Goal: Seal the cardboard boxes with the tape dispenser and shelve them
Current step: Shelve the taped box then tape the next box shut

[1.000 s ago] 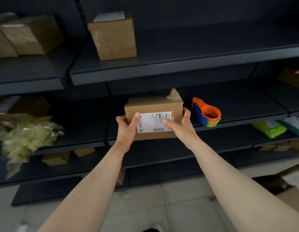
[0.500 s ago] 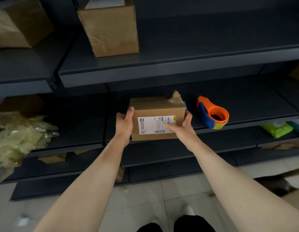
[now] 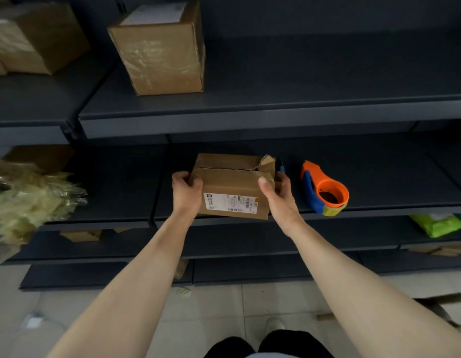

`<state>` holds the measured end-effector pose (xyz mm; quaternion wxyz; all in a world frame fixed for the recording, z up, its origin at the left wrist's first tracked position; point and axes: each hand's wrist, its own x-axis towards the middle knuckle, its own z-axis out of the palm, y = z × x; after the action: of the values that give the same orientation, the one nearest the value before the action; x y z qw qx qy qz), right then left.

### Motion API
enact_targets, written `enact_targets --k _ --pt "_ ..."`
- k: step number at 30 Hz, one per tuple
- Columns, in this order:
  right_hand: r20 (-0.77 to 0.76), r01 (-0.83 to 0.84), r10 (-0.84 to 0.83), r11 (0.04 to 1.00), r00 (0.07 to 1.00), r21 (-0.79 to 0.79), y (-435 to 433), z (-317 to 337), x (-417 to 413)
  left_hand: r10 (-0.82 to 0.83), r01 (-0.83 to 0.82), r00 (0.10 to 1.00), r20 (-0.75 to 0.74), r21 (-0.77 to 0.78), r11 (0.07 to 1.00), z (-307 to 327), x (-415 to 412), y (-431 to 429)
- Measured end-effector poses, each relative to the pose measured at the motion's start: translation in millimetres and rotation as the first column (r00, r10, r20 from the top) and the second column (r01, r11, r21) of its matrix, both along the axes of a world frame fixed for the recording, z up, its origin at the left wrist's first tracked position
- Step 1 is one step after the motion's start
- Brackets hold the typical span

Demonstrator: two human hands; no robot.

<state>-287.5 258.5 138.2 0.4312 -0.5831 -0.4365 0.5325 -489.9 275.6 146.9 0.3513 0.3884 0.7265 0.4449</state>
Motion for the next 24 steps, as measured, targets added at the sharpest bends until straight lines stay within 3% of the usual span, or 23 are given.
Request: enact_targets --k 3,5,8,10,16,20,22,24 --pt "0.029 0.075 -0.074 0.996 0.997 -0.038 15 1 7 0.058 -0.032 0.888 -0.456 0.064 0.997 10 14 -2" --pt "0.015 0.111 -0.110 0.989 0.994 -0.093 30 4 10 0.007 0.056 0.788 -0.616 0.083 0.995 15 26 -3" --pt "-0.099 0.193 -0.229 0.940 0.968 -0.280 49 12 10 -0.138 0.179 0.737 -0.662 -0.006 0.984 16 38 -2" --pt "-0.107 0.165 -0.210 0.930 0.972 -0.328 55 16 11 -0.208 0.220 0.693 -0.691 -0.073 0.973 16 39 2" --pt "0.058 0.143 -0.133 0.964 0.989 -0.223 56 10 13 -0.295 0.304 0.770 -0.566 -0.081 0.949 13 23 12" --pt "0.010 0.150 -0.151 0.967 0.989 -0.204 52 7 11 -0.296 0.327 0.793 -0.532 -0.039 0.944 10 22 11" --pt "-0.038 0.149 -0.160 0.967 0.986 -0.208 51 6 9 -0.231 0.282 0.770 -0.595 -0.007 0.959 10 27 10" --pt "-0.053 0.148 -0.163 0.965 0.985 -0.216 51 3 8 -0.160 0.242 0.686 -0.710 0.016 0.970 10 34 7"
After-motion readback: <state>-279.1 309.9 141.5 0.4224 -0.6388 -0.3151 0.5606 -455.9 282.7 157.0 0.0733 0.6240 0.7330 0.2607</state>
